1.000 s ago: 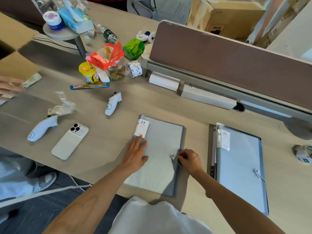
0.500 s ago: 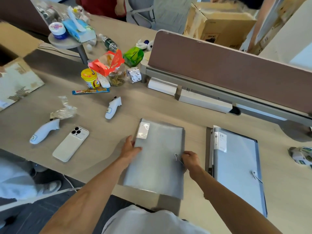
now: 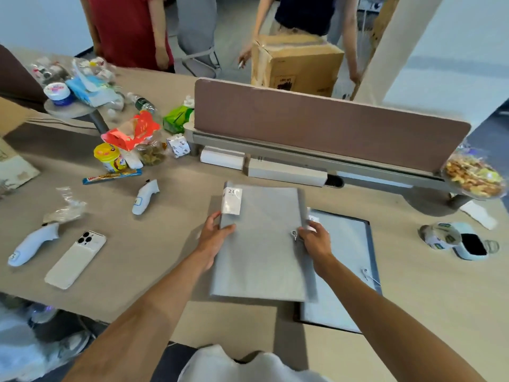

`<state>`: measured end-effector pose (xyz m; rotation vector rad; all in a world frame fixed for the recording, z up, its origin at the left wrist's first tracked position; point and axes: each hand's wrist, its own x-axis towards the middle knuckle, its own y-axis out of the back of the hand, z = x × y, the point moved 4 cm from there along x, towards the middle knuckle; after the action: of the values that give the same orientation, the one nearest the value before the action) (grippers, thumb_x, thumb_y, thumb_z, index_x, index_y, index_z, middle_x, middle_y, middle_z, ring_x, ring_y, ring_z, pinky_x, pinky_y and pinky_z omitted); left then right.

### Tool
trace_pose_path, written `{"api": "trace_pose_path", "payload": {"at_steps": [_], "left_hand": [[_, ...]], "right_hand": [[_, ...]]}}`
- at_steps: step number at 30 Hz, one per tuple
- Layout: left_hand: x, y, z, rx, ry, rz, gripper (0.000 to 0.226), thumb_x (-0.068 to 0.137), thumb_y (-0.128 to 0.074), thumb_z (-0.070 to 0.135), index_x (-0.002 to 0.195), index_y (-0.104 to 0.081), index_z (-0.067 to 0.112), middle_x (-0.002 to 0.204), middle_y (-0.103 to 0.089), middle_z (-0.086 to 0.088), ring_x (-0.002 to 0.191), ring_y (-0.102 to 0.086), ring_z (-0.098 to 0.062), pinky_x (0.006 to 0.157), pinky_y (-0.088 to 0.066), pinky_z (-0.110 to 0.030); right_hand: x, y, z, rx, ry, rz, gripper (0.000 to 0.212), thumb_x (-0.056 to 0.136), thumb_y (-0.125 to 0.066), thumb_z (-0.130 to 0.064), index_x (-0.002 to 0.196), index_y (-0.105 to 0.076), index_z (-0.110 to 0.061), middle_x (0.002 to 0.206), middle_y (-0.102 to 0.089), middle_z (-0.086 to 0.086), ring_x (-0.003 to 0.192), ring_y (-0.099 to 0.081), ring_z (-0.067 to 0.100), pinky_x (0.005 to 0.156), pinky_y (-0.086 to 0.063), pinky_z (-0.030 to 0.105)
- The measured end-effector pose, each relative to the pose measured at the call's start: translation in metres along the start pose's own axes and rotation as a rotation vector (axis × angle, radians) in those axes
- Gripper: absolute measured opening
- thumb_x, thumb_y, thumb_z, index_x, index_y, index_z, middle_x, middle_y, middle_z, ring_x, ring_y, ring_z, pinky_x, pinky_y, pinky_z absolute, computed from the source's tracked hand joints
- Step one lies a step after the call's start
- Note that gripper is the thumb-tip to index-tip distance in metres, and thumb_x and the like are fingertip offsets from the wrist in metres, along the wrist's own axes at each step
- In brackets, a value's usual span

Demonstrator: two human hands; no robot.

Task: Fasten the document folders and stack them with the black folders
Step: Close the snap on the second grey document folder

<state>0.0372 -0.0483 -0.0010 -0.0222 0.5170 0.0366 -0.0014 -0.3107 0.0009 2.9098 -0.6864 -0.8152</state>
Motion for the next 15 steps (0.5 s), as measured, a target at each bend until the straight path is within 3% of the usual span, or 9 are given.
{"api": "trace_pose_path", "payload": {"at_steps": [2,5,7,11,15], "left_hand": [[-0.006,-0.034,-0.001,0.059,-0.03,-0.049,0.065,0.083,-0.07,0.006,0.139,-0.042,0.021,0.12,-0.066,-0.009,0.1,-0.065,-0.026,0.087,-0.052,-0.037],[-0.014,-0.086,-0.007,0.154,-0.069,-0.133,0.074,0.08,-0.072,0.004,0.144,-0.035,0.016,0.128,-0.062,-0.009,0.107,-0.063,-0.024,0.094,-0.05,-0.037],[-0.012,-0.114,-0.02,0.271,-0.092,-0.182,0.087,0.07,-0.078,0.02,0.145,-0.034,0.024,0.129,-0.063,-0.005,0.109,-0.064,-0.023,0.1,-0.05,-0.044],[0.033,-0.148,-0.082,0.572,-0.067,-0.186,0.093,0.053,-0.078,0.056,0.135,-0.034,0.05,0.131,-0.061,0.009,0.112,-0.064,-0.018,0.097,-0.052,-0.044],[-0.021,-0.185,-0.065,0.765,-0.04,-0.153,0.099,0.06,-0.07,0.053,0.146,-0.023,0.04,0.139,-0.045,-0.004,0.121,-0.054,-0.031,0.104,-0.045,-0.041]], "right_hand": [[0.002,0.034,0.003,0.035,-0.001,0.026,0.037,0.089,-0.058,-0.009,0.126,-0.052,-0.012,0.092,-0.066,0.01,0.07,-0.059,0.018,0.064,-0.049,0.026],[0.005,0.086,0.014,-0.013,-0.011,0.081,0.043,0.088,-0.056,-0.011,0.13,-0.051,-0.013,0.108,-0.067,0.013,0.083,-0.063,0.022,0.07,-0.049,0.03],[0.006,0.12,0.023,-0.088,-0.016,0.132,0.043,0.085,-0.056,-0.012,0.128,-0.054,-0.013,0.104,-0.067,0.009,0.085,-0.062,0.022,0.07,-0.047,0.03],[0.009,0.168,0.045,-0.176,-0.021,0.151,0.023,0.082,-0.055,-0.01,0.102,-0.065,-0.003,0.093,-0.069,0.017,0.076,-0.058,0.024,0.065,-0.045,0.033],[0.016,0.201,0.063,-0.211,-0.056,0.165,0.013,0.081,-0.053,-0.006,0.08,-0.064,-0.001,0.077,-0.065,0.017,0.068,-0.053,0.025,0.058,-0.04,0.03]]}}
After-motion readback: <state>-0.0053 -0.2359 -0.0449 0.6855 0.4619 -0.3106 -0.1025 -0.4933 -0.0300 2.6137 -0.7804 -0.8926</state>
